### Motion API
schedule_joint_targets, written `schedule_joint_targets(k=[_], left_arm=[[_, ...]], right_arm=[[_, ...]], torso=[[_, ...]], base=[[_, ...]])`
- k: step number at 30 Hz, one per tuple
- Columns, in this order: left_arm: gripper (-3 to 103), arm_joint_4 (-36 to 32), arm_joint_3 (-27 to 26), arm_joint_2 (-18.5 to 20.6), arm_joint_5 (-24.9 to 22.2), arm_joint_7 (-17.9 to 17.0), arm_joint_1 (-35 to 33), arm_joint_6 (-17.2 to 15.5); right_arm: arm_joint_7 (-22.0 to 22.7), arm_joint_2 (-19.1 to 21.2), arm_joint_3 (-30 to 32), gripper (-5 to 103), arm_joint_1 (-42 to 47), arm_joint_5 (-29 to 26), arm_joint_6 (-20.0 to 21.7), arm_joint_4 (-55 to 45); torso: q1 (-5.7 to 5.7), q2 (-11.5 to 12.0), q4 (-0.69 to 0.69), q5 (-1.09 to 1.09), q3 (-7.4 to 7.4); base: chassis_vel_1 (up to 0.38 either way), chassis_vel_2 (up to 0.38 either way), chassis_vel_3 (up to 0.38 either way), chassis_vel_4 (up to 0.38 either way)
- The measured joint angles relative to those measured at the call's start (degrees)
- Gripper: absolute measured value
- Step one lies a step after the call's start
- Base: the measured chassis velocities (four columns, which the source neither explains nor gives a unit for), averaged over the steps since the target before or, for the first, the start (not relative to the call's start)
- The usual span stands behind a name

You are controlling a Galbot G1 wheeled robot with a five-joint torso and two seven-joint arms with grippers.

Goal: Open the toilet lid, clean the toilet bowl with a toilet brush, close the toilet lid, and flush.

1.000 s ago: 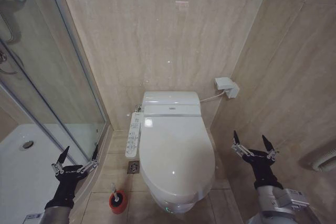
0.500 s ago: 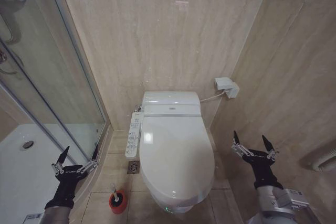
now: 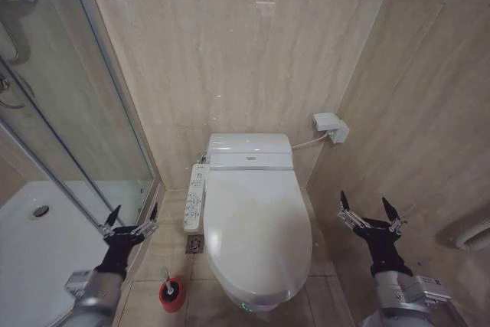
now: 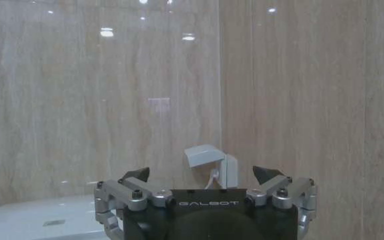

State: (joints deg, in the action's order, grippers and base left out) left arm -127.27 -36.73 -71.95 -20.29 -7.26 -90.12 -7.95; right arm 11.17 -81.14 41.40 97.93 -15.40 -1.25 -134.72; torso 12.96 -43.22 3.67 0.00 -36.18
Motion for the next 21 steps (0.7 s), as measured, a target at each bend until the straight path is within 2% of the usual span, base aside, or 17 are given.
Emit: schedule_joint_targets(k=[1,2,4,6,7,8,13,17,18,20,21], left_arm=[[100,0.19,0.58,0.01,-0.19,-0.24,1.22,-1.87],[100,0.19,0.58,0.01,-0.19,-0.24,1.22,-1.87],[100,0.55,1.93,0.13,-0.36,-1.11,4.23,-6.15],[100,-0.01,2.43,0.46,0.49,-2.26,5.6,-6.96],[100,-1.28,2.67,0.81,1.28,-3.36,6.36,-6.99],[100,-2.37,2.77,0.9,1.7,-4.11,6.31,-6.86],[100,-5.75,2.47,0.87,2.7,-5.0,5.18,-6.08],[100,-6.0,2.38,0.68,3.73,-5.44,4.35,-5.03],[100,-5.35,2.41,0.64,4.16,-5.58,4.18,-4.09],[100,-1.44,2.84,0.63,5.32,-5.22,3.72,1.28],[100,-1.44,2.84,0.63,5.32,-5.22,3.72,1.28]], right_arm=[[0.0,0.0,0.0,100,0.0,0.0,0.0,0.0],[0.0,0.0,0.0,100,0.0,0.0,0.0,0.0],[0.0,0.0,0.0,100,0.0,0.0,0.0,0.0],[0.0,0.0,0.0,100,0.0,0.0,0.0,0.0],[0.0,0.0,0.0,100,0.0,0.0,0.0,0.0],[0.0,0.0,0.0,100,0.0,0.0,0.0,0.0],[0.0,0.0,0.0,100,-0.01,0.0,0.0,0.01],[0.0,0.0,-0.01,100,0.0,0.0,0.0,0.0],[0.0,0.0,0.0,100,-0.01,0.0,0.0,0.01],[0.01,0.0,0.0,100,-0.01,0.0,0.0,0.0],[0.01,0.0,0.0,100,-0.01,0.0,0.0,0.0]], torso=[[0.0,0.0,0.0,0.0,0.0],[0.0,0.0,0.0,0.0,0.0],[0.0,0.0,0.0,0.0,0.0],[0.0,0.0,0.0,-0.03,-0.01],[0.01,0.0,0.05,0.01,0.0],[0.0,0.0,-0.01,0.02,0.0],[0.0,0.0,-0.01,0.02,0.0],[0.0,0.0,-0.02,0.01,0.0],[0.0,0.0,0.0,0.01,0.0],[0.0,0.0,0.0,0.01,0.0],[0.0,0.0,0.0,0.01,0.0]], base=[[0.0,0.0,0.0,0.0],[0.0,0.0,0.0,0.0],[0.0,0.0,0.0,0.0],[0.0,0.0,0.0,0.0],[0.0,0.0,0.0,0.0],[0.0,0.0,0.0,0.0],[0.0,0.0,0.0,0.0],[0.0,0.0,0.0,0.0],[0.0,0.0,0.0,0.0],[0.0,0.0,0.0,0.0],[0.0,0.0,0.0,0.0]])
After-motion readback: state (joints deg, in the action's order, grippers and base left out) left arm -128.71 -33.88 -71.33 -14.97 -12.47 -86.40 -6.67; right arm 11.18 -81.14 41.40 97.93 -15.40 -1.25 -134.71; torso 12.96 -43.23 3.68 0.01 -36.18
